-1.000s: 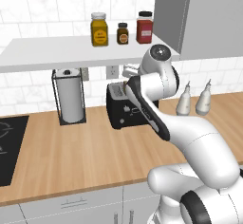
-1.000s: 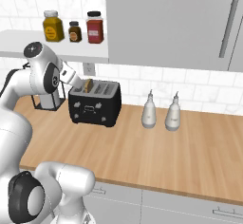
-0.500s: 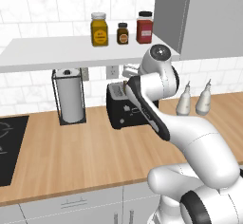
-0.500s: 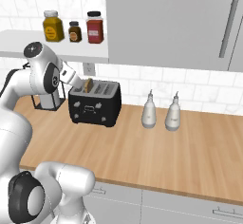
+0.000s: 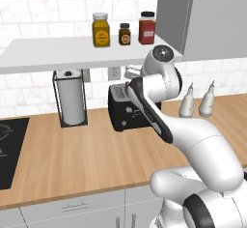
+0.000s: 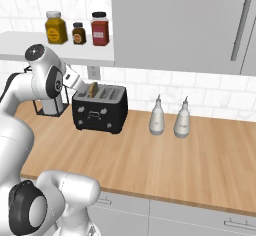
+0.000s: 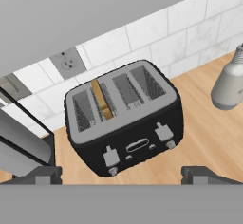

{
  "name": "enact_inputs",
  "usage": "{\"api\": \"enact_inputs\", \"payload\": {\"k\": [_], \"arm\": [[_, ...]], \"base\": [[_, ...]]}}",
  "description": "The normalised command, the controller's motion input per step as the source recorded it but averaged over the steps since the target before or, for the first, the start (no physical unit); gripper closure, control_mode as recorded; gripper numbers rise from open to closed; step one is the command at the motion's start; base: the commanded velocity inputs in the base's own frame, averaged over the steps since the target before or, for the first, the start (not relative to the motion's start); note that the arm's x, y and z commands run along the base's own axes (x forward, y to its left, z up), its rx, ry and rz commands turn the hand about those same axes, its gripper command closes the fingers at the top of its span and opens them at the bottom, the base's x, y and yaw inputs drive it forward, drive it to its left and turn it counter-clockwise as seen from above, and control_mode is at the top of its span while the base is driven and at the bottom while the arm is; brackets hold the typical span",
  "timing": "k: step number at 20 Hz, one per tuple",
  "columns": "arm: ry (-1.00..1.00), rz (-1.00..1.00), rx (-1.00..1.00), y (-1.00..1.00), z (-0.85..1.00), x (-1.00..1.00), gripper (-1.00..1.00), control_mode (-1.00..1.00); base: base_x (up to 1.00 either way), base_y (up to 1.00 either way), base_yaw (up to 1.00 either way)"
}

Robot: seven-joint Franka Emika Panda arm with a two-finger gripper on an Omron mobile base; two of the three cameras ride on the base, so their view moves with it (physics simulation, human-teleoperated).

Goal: Start the toaster. Once the lever pops up, take the bread to the plate on the dining counter.

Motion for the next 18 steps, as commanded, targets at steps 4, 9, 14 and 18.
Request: {"api": "enact_inputs", "payload": {"k": [4, 9, 14, 18], "arm": [[0.00, 0.00, 0.00, 0.00, 0.00, 0.00, -1.00, -1.00], [0.00, 0.00, -0.02, 0.00, -0.14, -0.04, -1.00, -1.00], [0.00, 0.01, -0.04, 0.00, -0.35, 0.02, -1.00, -1.00], [0.00, 0.03, -0.03, 0.00, -0.24, 0.23, -1.00, -1.00]], "base": [[0.00, 0.00, 0.00], [0.00, 0.00, 0.00], [0.00, 0.00, 0.00], [0.00, 0.00, 0.00]]}}
